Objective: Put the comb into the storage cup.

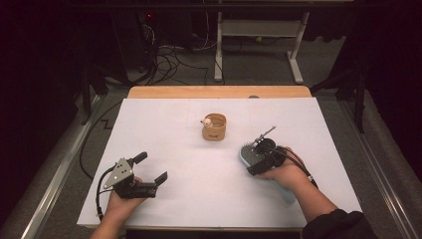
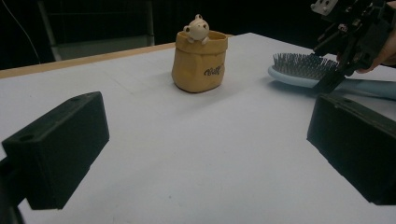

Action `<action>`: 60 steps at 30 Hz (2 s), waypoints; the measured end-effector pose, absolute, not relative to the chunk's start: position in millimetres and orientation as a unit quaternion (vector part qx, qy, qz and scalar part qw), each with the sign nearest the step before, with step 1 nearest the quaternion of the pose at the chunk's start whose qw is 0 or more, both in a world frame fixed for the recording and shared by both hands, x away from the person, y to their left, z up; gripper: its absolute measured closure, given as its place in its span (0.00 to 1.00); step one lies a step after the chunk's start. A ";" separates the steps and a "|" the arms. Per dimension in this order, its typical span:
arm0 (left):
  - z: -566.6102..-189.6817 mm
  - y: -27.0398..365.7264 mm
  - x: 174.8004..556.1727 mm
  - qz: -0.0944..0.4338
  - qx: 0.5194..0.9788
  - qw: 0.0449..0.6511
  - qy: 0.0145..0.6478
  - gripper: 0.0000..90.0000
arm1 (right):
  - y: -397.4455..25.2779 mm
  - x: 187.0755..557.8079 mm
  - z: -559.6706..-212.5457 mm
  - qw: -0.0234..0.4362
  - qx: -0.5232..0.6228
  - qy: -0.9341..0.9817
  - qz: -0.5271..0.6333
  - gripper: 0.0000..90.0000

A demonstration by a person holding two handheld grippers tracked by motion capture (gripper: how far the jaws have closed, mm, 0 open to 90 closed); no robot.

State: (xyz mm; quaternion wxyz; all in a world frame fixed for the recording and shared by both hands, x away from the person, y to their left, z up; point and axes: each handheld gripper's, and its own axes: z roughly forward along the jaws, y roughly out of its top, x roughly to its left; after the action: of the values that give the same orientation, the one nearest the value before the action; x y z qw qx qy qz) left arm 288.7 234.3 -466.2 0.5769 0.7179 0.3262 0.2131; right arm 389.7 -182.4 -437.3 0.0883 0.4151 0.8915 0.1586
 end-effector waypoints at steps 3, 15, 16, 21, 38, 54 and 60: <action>-466.2 234.4 288.7 0.212 0.717 0.577 0.327 0.00 | -184.3 387.9 -430.9 0.095 0.412 0.890 0.170 0.23; -465.7 235.1 288.3 0.213 0.716 0.578 0.329 0.00 | -196.8 373.5 -414.6 0.134 0.416 0.872 0.221 0.23; -465.6 235.1 288.2 0.213 0.716 0.578 0.329 0.00 | -197.9 372.6 -414.1 0.137 0.416 0.870 0.226 0.23; -465.5 235.4 288.5 0.210 0.715 0.579 0.331 0.00 | -201.5 367.3 -408.9 0.157 0.418 0.858 0.255 0.23; -465.5 236.4 289.7 0.203 0.719 0.573 0.336 0.00 | -209.3 353.0 -395.7 0.200 0.399 0.820 0.359 0.23; -465.3 234.7 290.9 0.201 0.727 0.562 0.340 0.00 | -214.3 338.8 -387.8 0.253 0.382 0.774 0.437 0.23; -464.3 234.3 290.2 0.201 0.731 0.558 0.338 0.00 | -216.1 334.5 -389.0 0.267 0.383 0.753 0.463 0.23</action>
State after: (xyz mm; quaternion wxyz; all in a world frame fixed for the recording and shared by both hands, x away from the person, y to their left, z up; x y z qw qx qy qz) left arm 290.2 234.3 -464.3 0.5580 0.7306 0.3383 0.2009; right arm 334.5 -216.1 -389.0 0.2667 0.3833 0.7533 0.4631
